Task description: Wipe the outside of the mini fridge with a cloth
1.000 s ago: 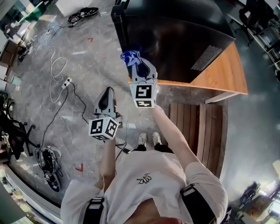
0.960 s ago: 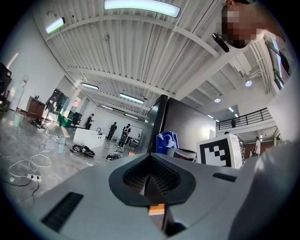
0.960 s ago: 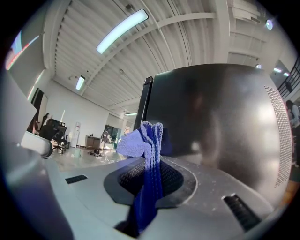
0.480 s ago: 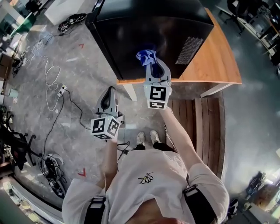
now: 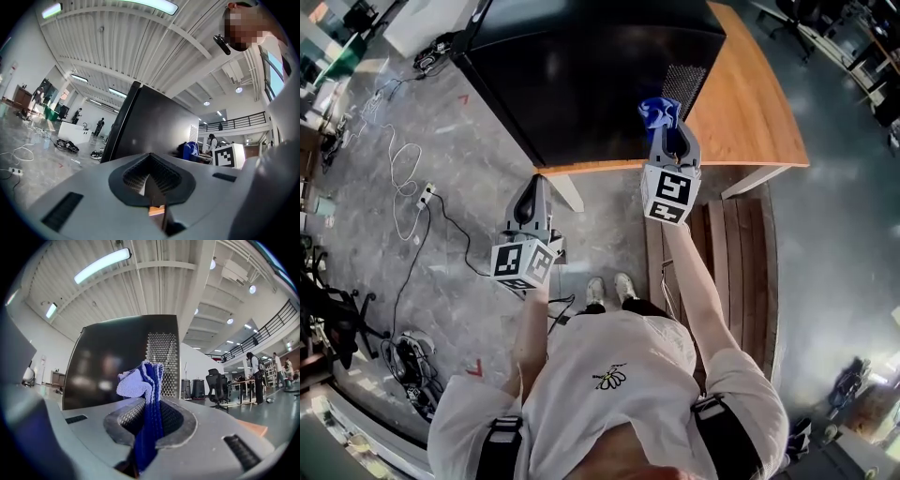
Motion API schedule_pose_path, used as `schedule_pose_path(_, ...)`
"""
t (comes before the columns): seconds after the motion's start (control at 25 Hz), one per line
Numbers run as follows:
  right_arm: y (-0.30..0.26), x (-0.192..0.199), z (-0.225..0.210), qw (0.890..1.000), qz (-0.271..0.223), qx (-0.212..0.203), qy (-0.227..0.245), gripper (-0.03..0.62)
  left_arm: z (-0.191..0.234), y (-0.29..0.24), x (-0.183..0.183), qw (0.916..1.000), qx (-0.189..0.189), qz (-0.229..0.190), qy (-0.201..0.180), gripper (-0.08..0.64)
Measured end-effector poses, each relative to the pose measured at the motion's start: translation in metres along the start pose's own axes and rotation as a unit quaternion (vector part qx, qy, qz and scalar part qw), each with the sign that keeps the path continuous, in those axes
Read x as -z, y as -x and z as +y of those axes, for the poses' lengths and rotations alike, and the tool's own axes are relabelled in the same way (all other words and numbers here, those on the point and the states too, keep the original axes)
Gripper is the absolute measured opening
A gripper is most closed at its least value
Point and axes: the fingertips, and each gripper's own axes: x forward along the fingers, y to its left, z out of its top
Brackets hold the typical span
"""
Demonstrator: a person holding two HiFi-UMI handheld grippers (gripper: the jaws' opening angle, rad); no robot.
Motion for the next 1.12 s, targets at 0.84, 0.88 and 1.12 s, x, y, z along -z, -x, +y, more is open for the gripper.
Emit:
schedule_pose_path(0.84, 0.021, 0.018, -0.101, 0.99, 0.025, 0.134, -0.046, 0.063, -0.006, 0.017, -0.002, 0.9997, -0.005, 0.003, -0.024, 0.005)
schedule_pose_path(0.88, 0.027, 0.015, -0.101, 0.99, 0.02, 0.136, -0.043, 0.061, -0.005, 0.018, -0.003, 0.9997, -0.007, 0.002, -0.025, 0.005)
schedule_pose_path(1.12, 0.059, -0.009, -0.042, 0.997, -0.013, 0.071, 0.008, 0.063, 0.001, 0.018, -0.008, 0.9993, -0.012, -0.012, -0.035, 0.005)
